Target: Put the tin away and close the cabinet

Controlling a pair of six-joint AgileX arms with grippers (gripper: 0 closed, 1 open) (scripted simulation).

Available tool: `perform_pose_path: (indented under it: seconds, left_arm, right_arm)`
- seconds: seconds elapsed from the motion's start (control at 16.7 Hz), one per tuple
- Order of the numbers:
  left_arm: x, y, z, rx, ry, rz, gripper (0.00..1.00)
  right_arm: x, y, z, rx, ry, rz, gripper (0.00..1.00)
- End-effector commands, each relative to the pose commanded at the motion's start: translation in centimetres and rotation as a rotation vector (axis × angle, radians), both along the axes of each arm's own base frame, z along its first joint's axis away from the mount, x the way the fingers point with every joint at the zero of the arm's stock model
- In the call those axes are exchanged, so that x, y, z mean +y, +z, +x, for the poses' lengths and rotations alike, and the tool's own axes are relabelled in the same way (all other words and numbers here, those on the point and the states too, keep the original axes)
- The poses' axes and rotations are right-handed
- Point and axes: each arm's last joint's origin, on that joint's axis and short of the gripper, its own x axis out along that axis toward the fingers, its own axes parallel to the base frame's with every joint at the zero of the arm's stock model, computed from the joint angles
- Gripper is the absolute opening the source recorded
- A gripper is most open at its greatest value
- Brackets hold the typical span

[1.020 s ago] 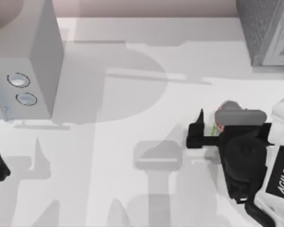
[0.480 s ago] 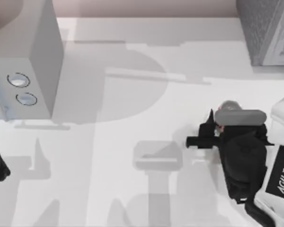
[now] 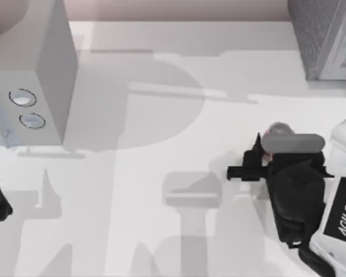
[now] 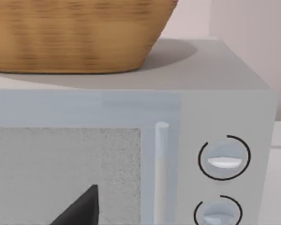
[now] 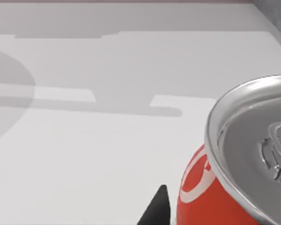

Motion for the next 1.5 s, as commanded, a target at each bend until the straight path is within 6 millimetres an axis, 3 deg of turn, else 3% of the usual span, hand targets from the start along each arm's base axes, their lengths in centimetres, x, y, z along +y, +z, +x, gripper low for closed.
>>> perform_pose_path:
  seconds: [0.54,0.9,1.26,1.5]
  left_arm:
    - [0.0,0.0,0.0,0.000,0.000,0.000,1.00]
    - [0.0,0.0,0.0,0.000,0.000,0.000,1.00]
    - [0.0,0.0,0.0,0.000,0.000,0.000,1.00]
    - [0.0,0.0,0.0,0.000,0.000,0.000,1.00]
  right_arm:
    - [0.2,0.8,0.2,-0.006,0.002,0.007,0.00]
    - [0.9,6.7,1.3,-0.012,-0.002,0.011,0.00]
    - [0.3,13.4,0.4,0.007,-0.001,-0.007,0.00]
    - [0.0,15.0,0.0,0.000,0.000,0.001,0.00]
